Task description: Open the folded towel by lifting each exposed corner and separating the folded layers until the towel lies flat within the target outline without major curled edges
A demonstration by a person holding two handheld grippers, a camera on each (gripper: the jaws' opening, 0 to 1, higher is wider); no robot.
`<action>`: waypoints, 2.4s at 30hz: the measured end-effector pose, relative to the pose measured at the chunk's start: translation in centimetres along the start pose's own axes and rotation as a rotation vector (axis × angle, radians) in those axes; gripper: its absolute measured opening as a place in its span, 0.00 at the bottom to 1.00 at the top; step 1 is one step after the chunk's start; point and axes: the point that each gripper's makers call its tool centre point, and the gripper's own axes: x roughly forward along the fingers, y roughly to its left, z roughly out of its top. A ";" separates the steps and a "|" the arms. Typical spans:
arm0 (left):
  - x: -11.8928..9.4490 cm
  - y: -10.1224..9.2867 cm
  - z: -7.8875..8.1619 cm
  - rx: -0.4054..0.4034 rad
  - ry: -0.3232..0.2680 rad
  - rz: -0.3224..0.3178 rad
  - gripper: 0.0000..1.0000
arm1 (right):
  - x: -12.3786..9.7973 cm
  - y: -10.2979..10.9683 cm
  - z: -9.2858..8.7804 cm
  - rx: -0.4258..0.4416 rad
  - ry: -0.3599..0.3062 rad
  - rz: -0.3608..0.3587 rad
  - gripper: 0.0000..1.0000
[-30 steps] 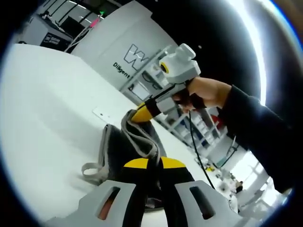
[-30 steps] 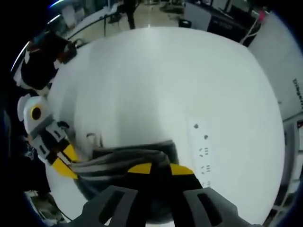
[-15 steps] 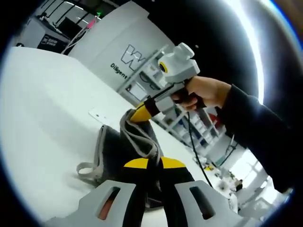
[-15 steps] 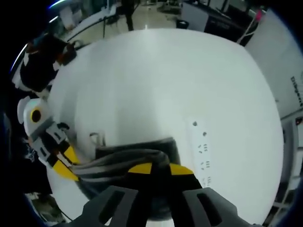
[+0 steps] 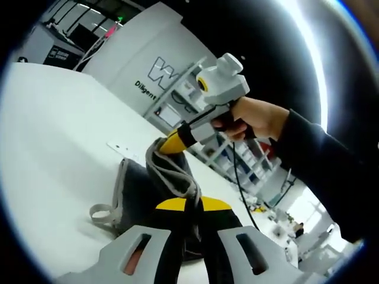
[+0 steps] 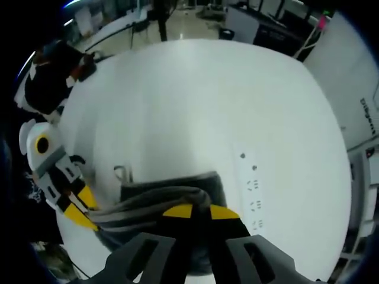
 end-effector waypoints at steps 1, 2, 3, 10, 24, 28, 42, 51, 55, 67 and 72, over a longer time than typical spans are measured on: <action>0.0 -0.1 0.1 0.006 -0.003 -0.003 0.04 | -0.1 0.0 0.0 0.002 -0.002 -0.001 0.03; 0.0 -0.2 0.1 0.010 -0.005 -0.007 0.04 | -0.3 -0.1 0.0 0.005 -0.006 -0.001 0.03; 0.0 -0.3 0.1 0.010 -0.008 -0.012 0.04 | -0.4 -0.1 0.0 0.009 -0.009 -0.001 0.03; 0.1 -0.7 0.2 0.013 -0.017 -0.023 0.04 | -0.8 -1.1 -0.4 0.020 -0.022 0.005 0.03; 0.4 -2.1 0.1 0.019 -0.016 -0.049 0.04 | -2.1 -2.7 -0.7 0.011 -0.041 -0.006 0.03; 0.4 -2.6 0.2 0.032 -0.017 -0.055 0.04 | -2.4 -2.7 -0.8 0.008 -0.048 -0.005 0.03; 0.8 -3.6 0.2 0.060 -0.013 -0.053 0.04 | -3.4 -2.0 -1.5 0.003 -0.071 -0.018 0.03; 1.4 -4.3 0.0 0.065 -0.007 -0.062 0.04 | -3.5 -1.6 -2.4 0.014 -0.082 -0.017 0.03; 1.5 -4.4 0.1 0.068 -0.004 -0.063 0.04 | -3.6 -1.2 -2.5 0.012 -0.087 -0.017 0.03; 2.1 -5.1 0.0 0.090 0.002 -0.068 0.04 | -3.9 -0.8 -3.4 0.031 -0.125 -0.021 0.03; 2.5 -6.0 -0.3 0.109 0.011 -0.077 0.04 | -4.2 -0.8 -4.0 0.035 -0.133 -0.022 0.03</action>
